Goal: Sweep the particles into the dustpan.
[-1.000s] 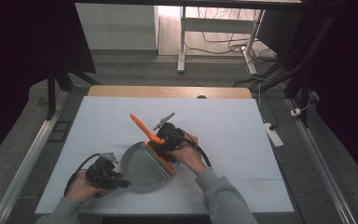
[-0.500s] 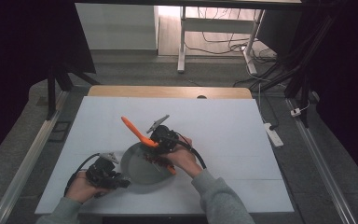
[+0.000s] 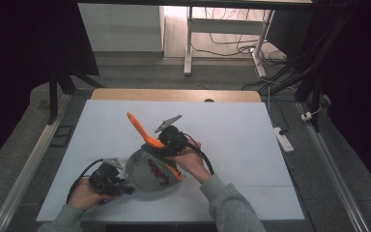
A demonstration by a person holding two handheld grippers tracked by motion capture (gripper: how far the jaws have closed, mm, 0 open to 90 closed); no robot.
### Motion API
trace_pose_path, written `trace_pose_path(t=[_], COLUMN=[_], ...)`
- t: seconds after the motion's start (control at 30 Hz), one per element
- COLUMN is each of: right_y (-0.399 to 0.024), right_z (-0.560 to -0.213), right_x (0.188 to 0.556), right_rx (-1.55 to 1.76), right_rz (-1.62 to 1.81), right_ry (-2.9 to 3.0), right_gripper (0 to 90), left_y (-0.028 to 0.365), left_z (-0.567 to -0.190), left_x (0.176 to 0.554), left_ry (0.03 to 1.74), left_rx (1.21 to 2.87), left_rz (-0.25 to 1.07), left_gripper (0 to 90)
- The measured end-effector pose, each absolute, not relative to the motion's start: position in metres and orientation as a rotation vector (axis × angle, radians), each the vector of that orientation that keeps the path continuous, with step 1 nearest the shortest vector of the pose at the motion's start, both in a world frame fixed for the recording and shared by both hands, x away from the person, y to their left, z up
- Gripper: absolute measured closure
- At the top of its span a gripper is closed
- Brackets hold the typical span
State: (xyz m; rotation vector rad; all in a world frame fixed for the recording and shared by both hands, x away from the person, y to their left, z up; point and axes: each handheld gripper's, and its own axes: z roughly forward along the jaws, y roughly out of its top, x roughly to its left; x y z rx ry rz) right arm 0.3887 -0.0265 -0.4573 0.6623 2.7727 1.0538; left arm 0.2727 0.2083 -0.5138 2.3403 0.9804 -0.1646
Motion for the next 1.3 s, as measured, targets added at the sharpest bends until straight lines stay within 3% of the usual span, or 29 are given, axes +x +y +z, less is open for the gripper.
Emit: trace_pose_path(t=[0.67,1.3], right_y=[-0.067,-0.040], right_z=[-0.470,-0.481], right_x=[0.438,0.446], right_rx=[0.898,0.861], right_rz=[0.897,0.774], right_ry=[2.650,2.715], right_gripper=[70.9,70.9], left_y=[0.209,0.208], left_z=[-0.514,-0.515], left_x=[0.273,0.273], left_ry=[0.979,0.979], left_rx=[2.338,2.337], left_rz=[-0.168,-0.168], left_gripper=[61.5,61.5])
